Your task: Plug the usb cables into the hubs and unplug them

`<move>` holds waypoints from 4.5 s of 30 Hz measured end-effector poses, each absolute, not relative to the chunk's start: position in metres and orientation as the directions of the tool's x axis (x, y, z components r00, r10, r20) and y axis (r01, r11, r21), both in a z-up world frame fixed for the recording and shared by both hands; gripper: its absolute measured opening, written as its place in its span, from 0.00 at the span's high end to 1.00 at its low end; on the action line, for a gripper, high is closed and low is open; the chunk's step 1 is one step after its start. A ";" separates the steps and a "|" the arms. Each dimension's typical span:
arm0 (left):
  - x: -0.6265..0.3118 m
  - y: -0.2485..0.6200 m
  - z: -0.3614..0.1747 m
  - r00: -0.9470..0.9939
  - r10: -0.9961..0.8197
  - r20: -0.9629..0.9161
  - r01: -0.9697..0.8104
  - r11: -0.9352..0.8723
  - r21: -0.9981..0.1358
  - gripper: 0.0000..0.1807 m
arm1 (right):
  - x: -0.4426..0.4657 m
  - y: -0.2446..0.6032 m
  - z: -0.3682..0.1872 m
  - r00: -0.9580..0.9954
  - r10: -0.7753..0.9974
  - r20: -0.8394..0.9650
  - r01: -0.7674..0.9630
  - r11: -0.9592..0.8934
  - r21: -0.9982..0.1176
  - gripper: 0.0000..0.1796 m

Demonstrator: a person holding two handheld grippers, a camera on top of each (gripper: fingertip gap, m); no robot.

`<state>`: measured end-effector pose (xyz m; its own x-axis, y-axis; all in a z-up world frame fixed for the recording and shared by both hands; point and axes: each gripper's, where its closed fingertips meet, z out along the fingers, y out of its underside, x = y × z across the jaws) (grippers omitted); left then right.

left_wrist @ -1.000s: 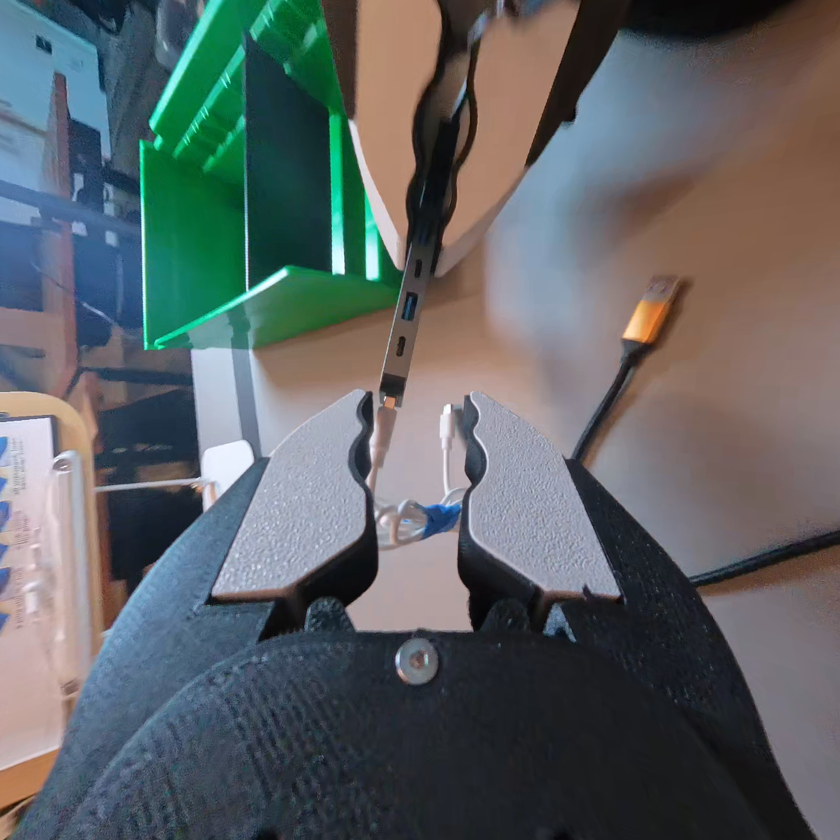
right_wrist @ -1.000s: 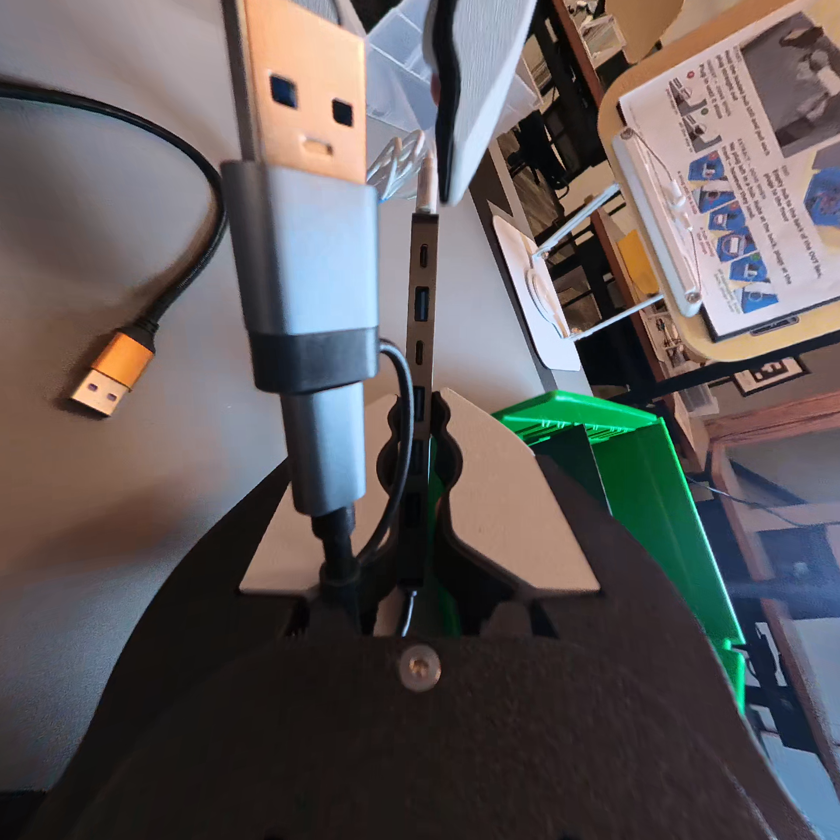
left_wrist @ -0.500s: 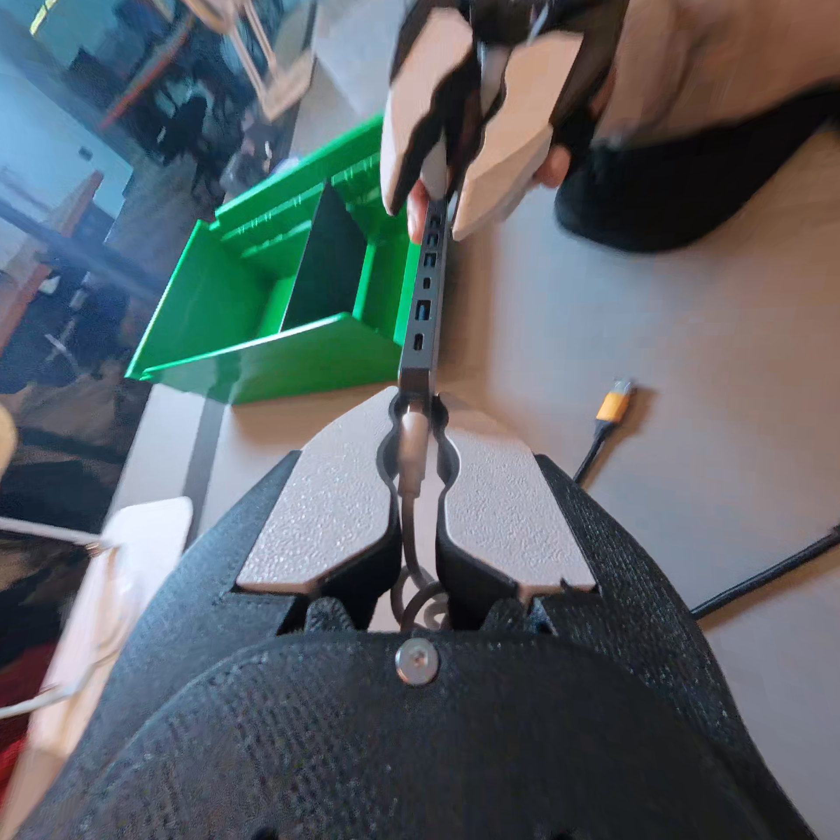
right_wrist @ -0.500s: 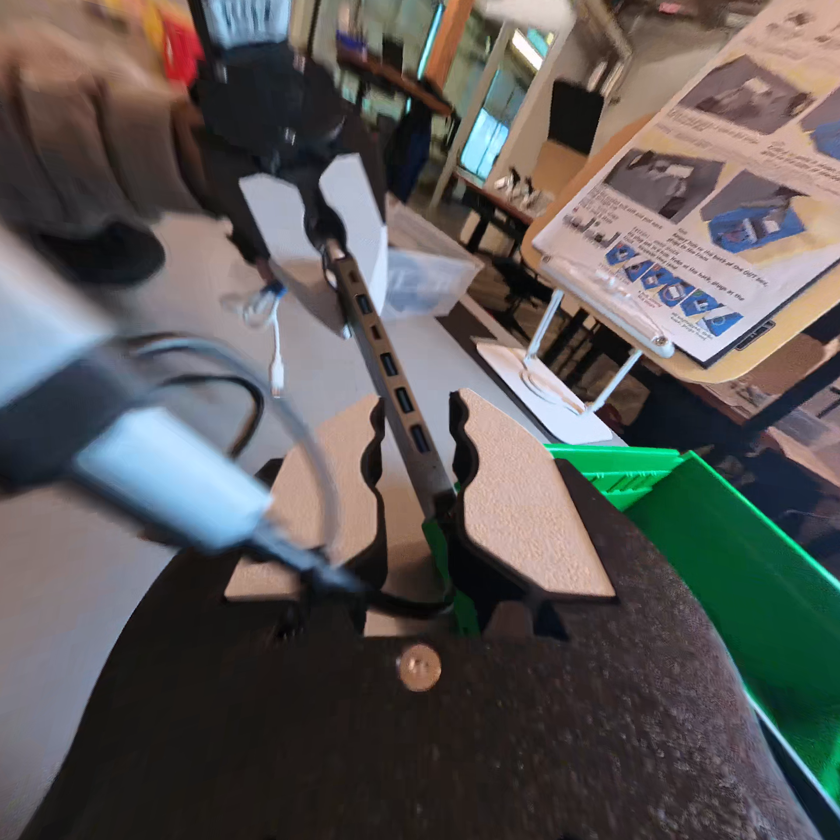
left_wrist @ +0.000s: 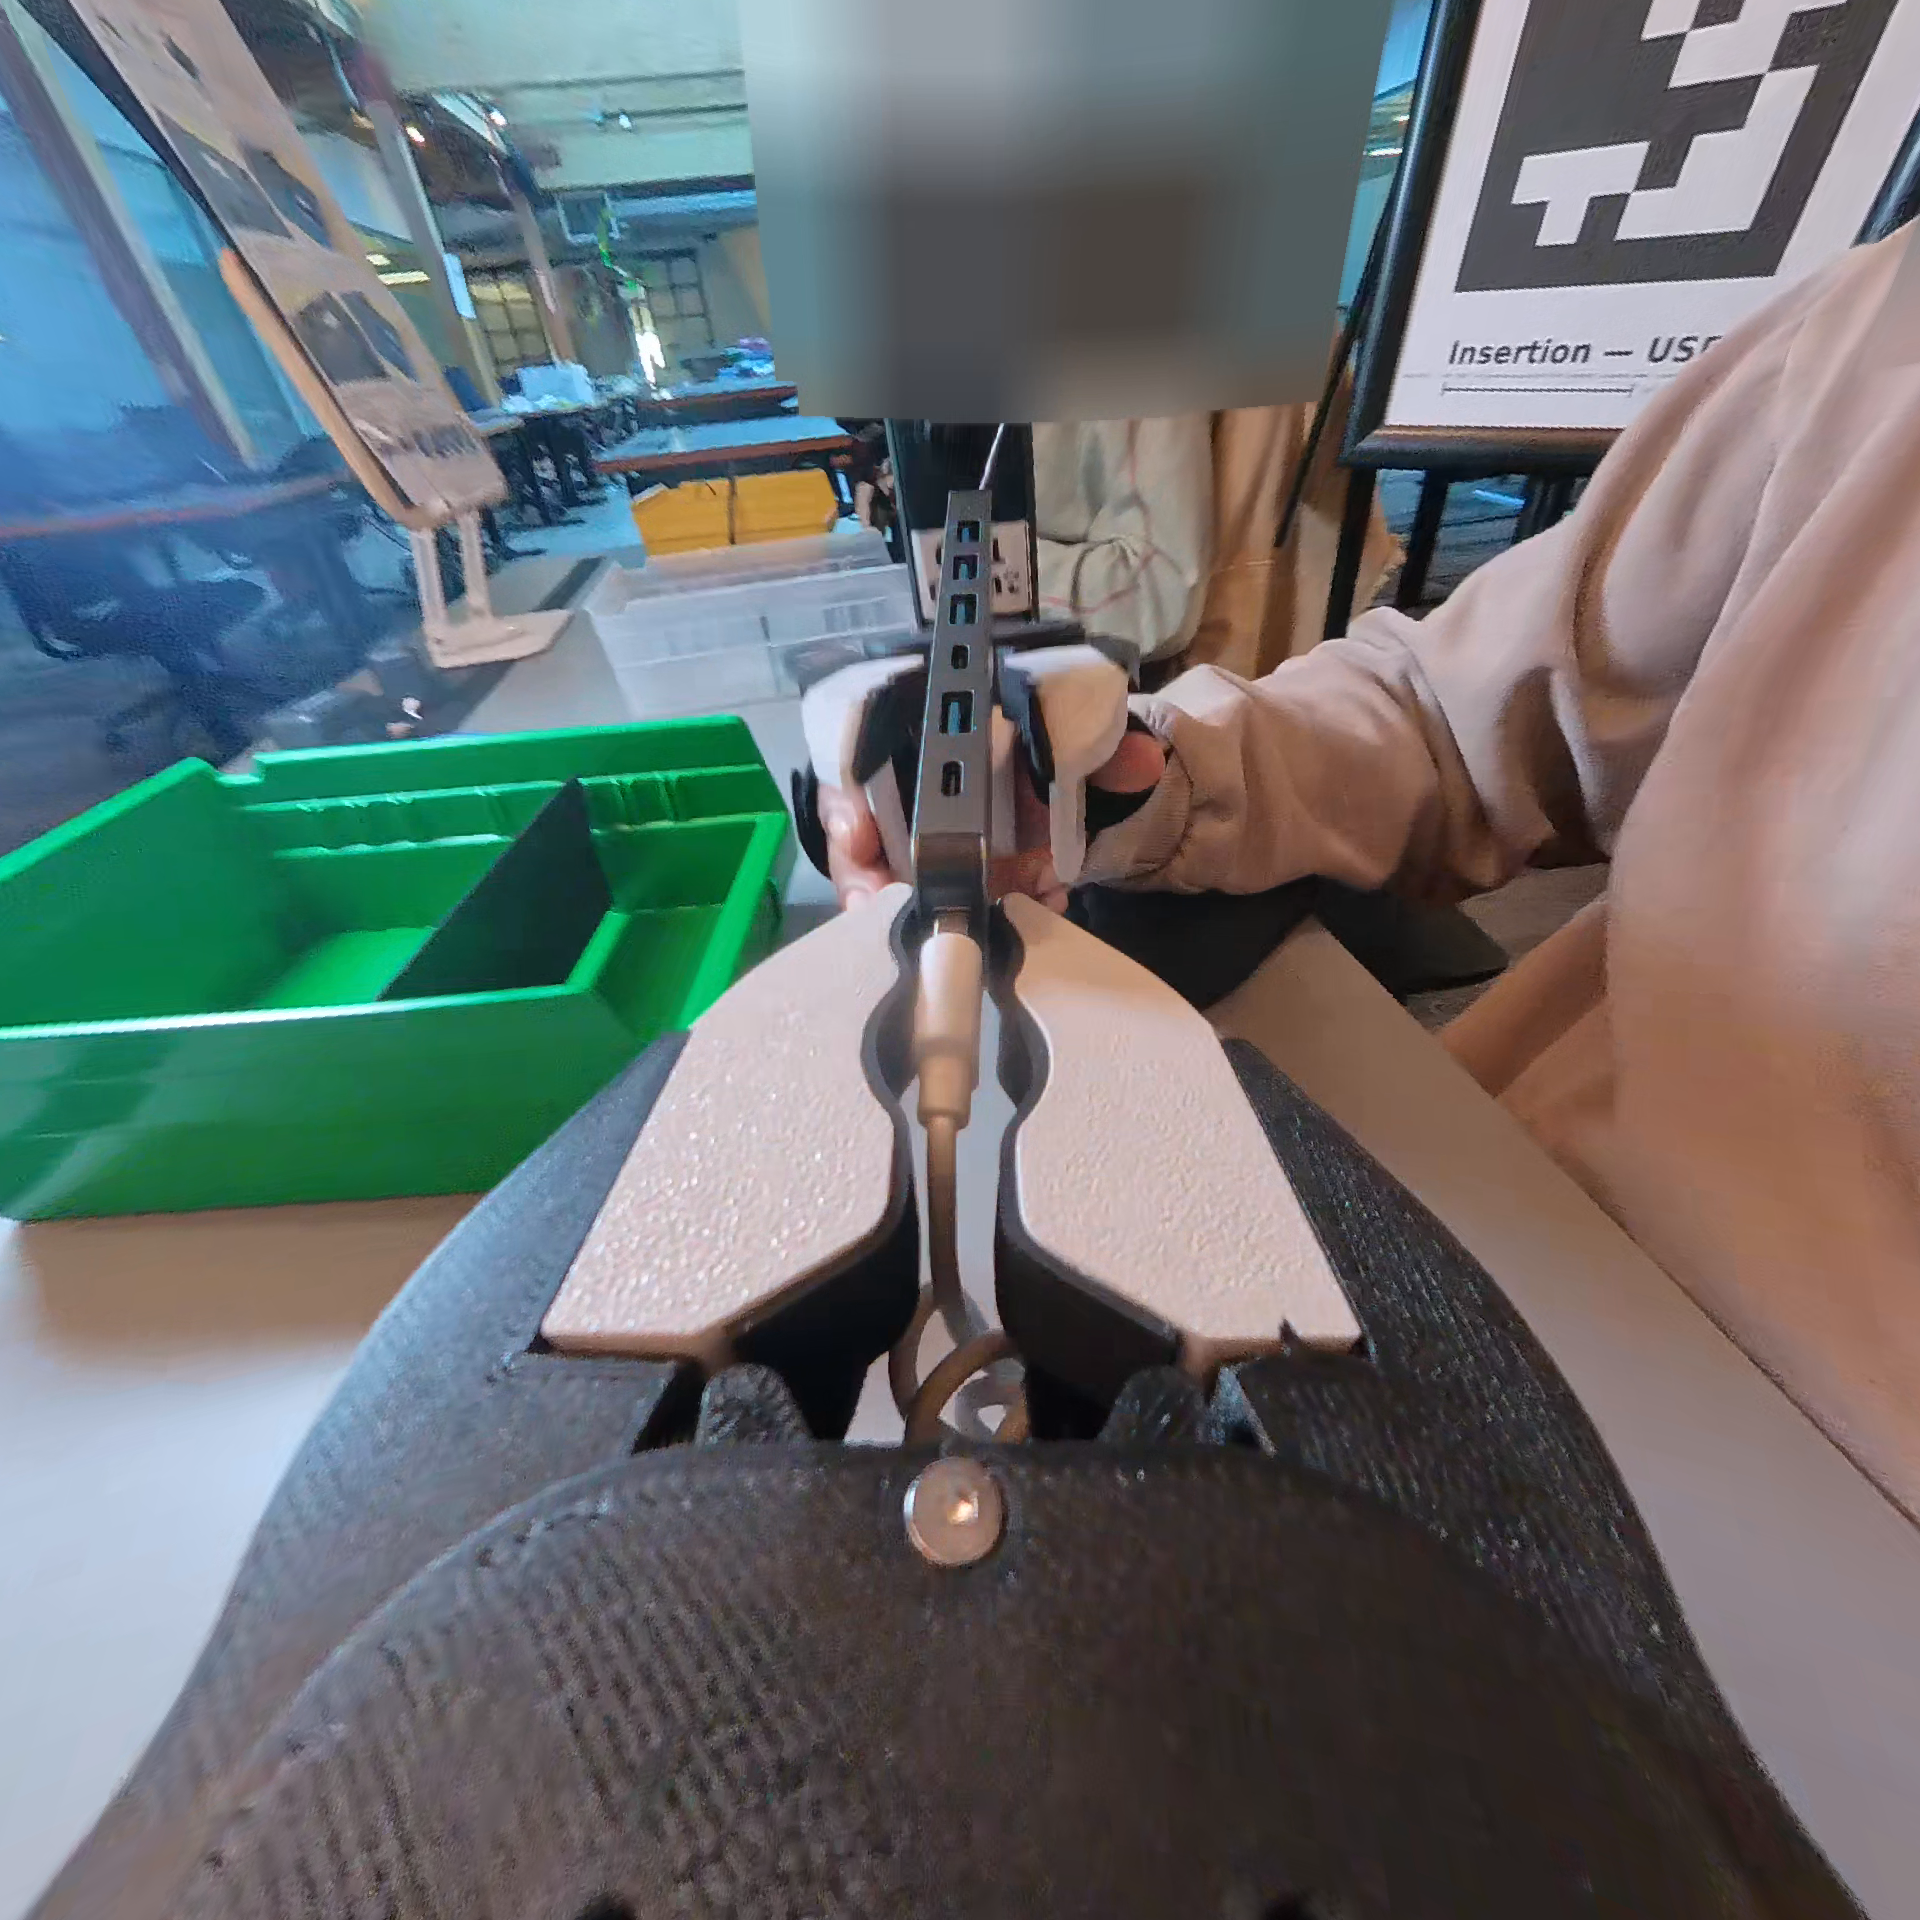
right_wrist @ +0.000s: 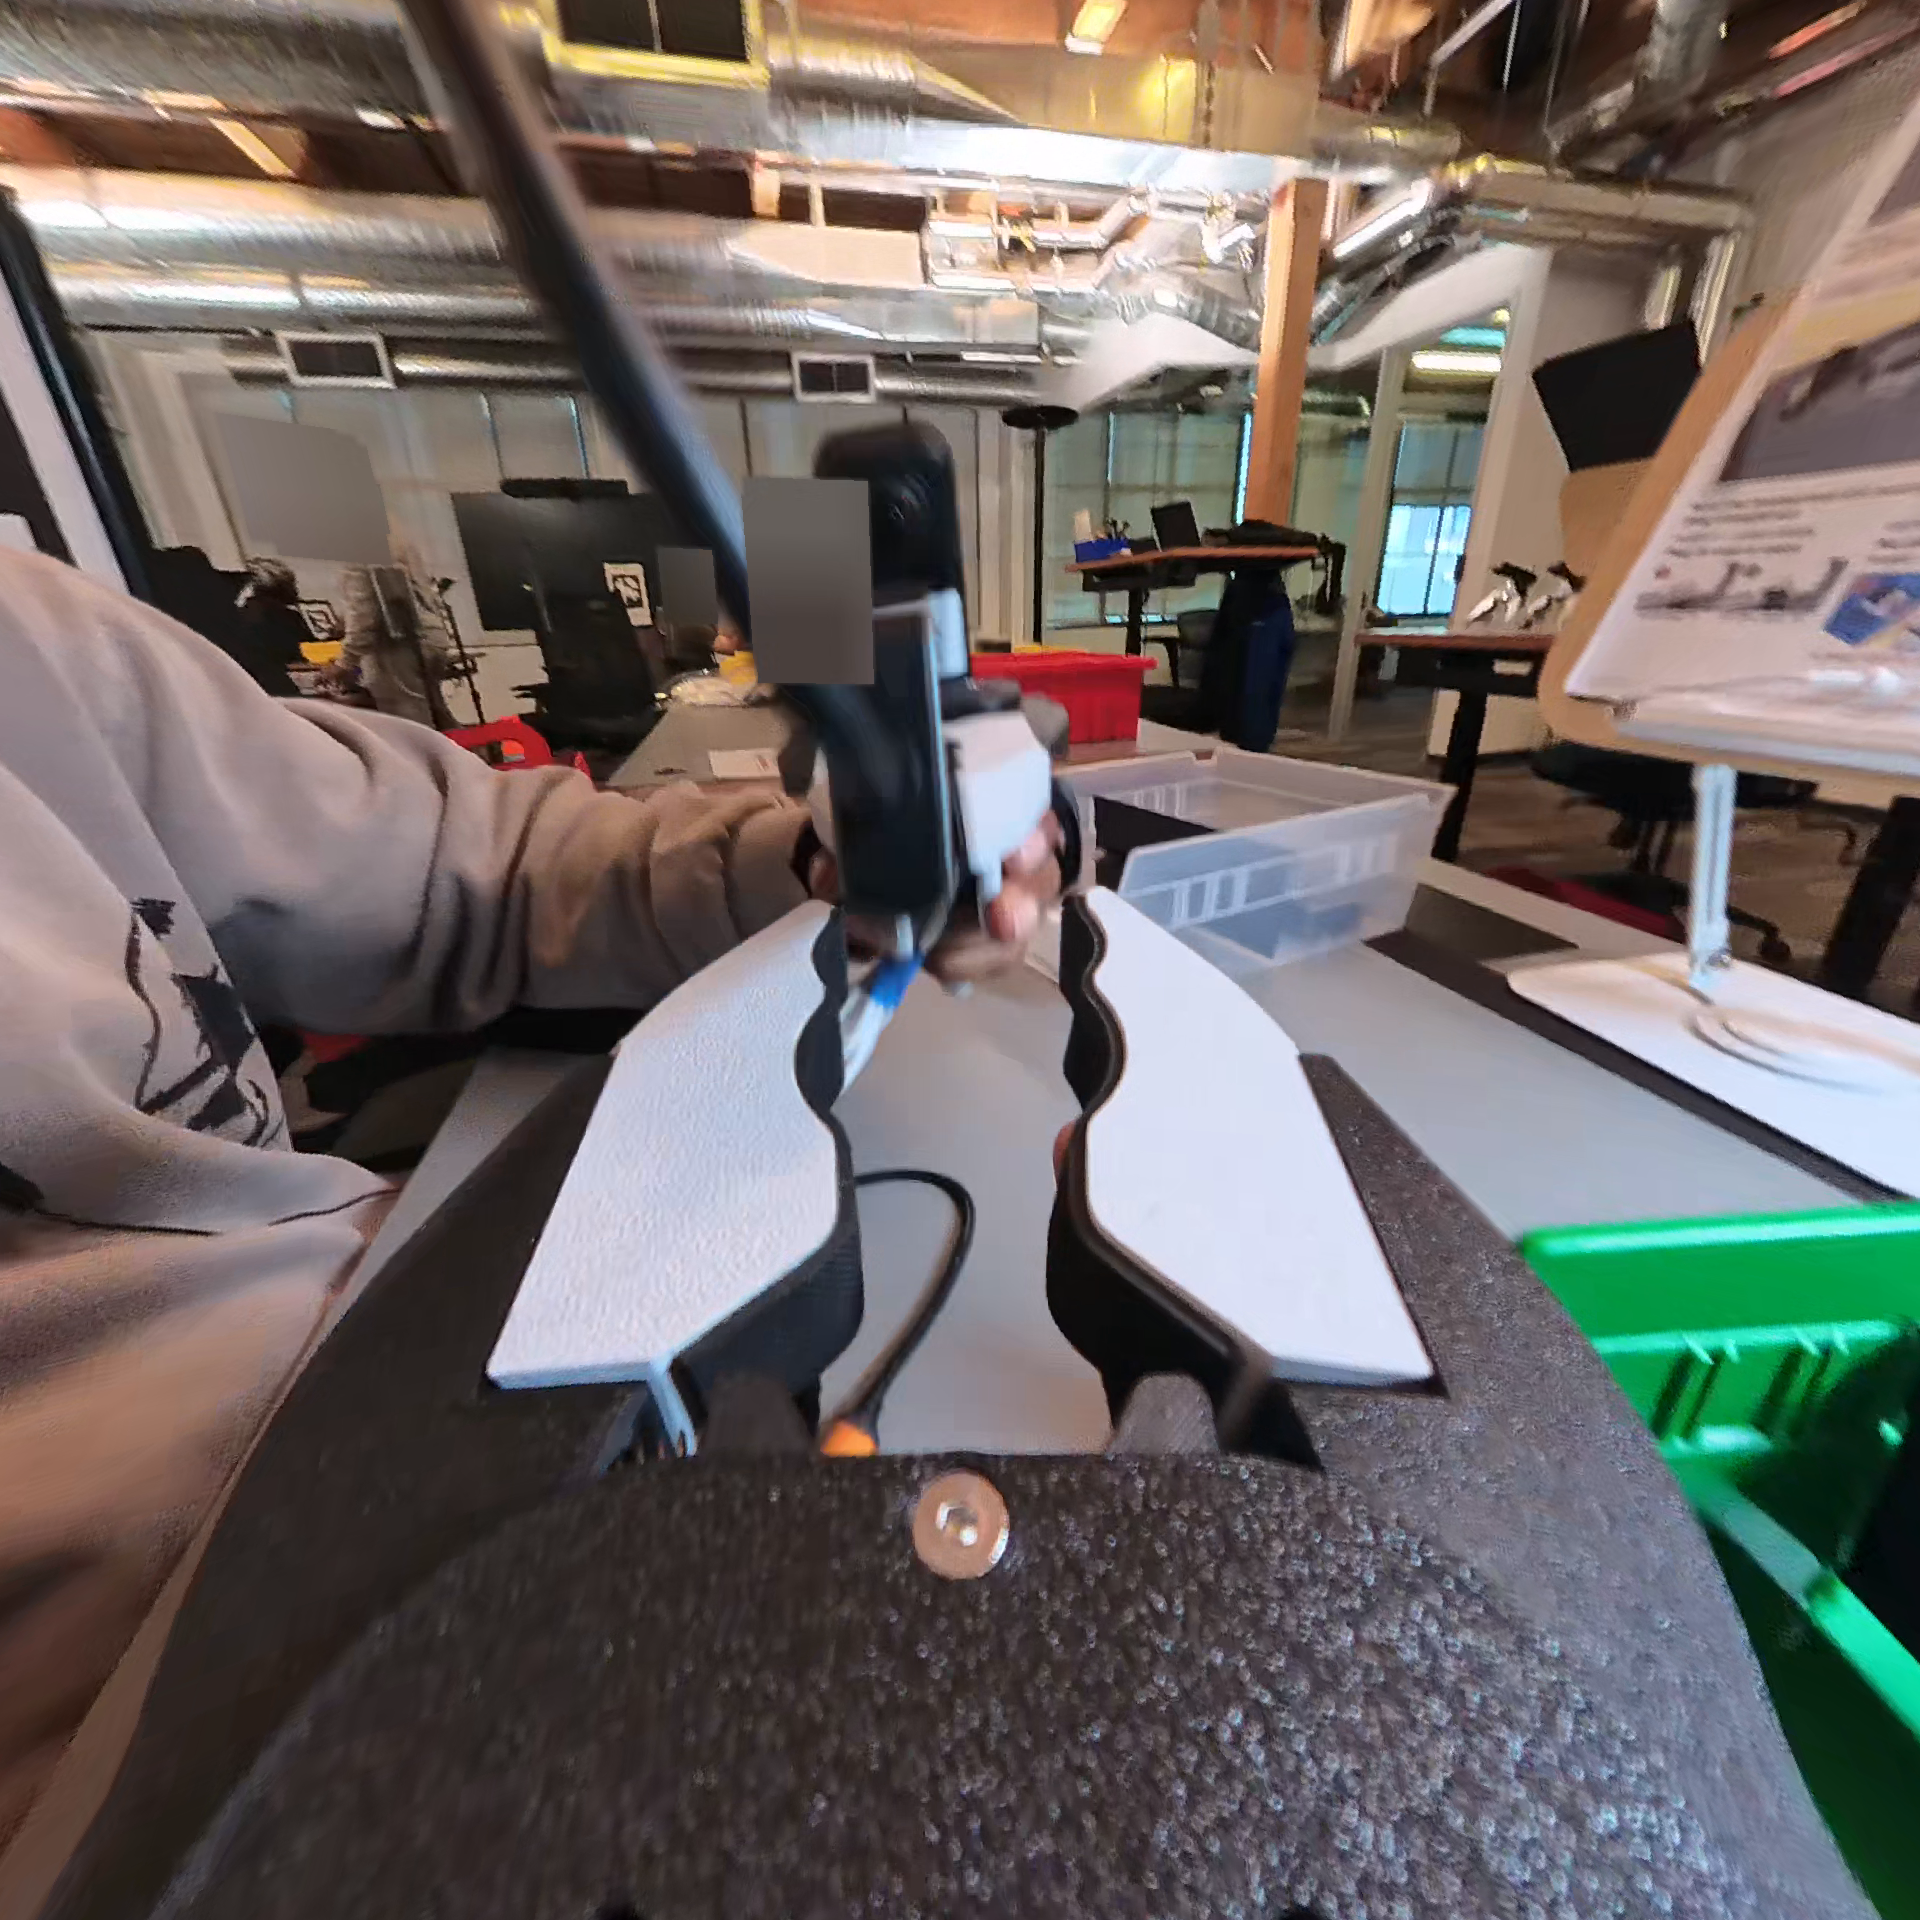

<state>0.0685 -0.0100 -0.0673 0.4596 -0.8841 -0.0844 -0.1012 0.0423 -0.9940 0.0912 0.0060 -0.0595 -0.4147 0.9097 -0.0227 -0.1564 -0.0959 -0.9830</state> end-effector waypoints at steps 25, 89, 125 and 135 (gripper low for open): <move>0.054 0.007 -0.099 0.483 -0.772 -0.412 -0.513 0.132 -0.848 0.93 | 0.063 -0.009 -0.062 -0.312 0.833 0.457 -0.067 0.461 -0.885 0.93; 0.066 -0.022 -0.086 0.560 -0.824 0.085 -0.369 -0.339 -0.865 0.92 | 0.093 -0.003 -0.069 -0.201 0.689 0.697 -0.167 0.677 -0.717 0.94; 0.039 -0.039 -0.199 0.613 -0.789 0.035 -0.553 -0.460 -0.695 0.85 | 0.102 0.060 -0.048 0.033 0.798 0.602 -0.090 0.602 -0.794 0.94; 0.057 -0.030 -0.223 0.534 -0.846 -0.002 -0.649 -0.408 -0.642 0.96 | 0.105 0.065 -0.050 0.029 0.801 0.597 -0.083 0.598 -0.797 0.94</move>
<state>0.0573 -0.0300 -0.2233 0.5336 -0.8457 -0.0017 -0.6487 -0.4081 -0.6424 0.1055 0.0651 -0.0497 0.0292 0.8014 0.5975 -0.0829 0.5976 -0.7975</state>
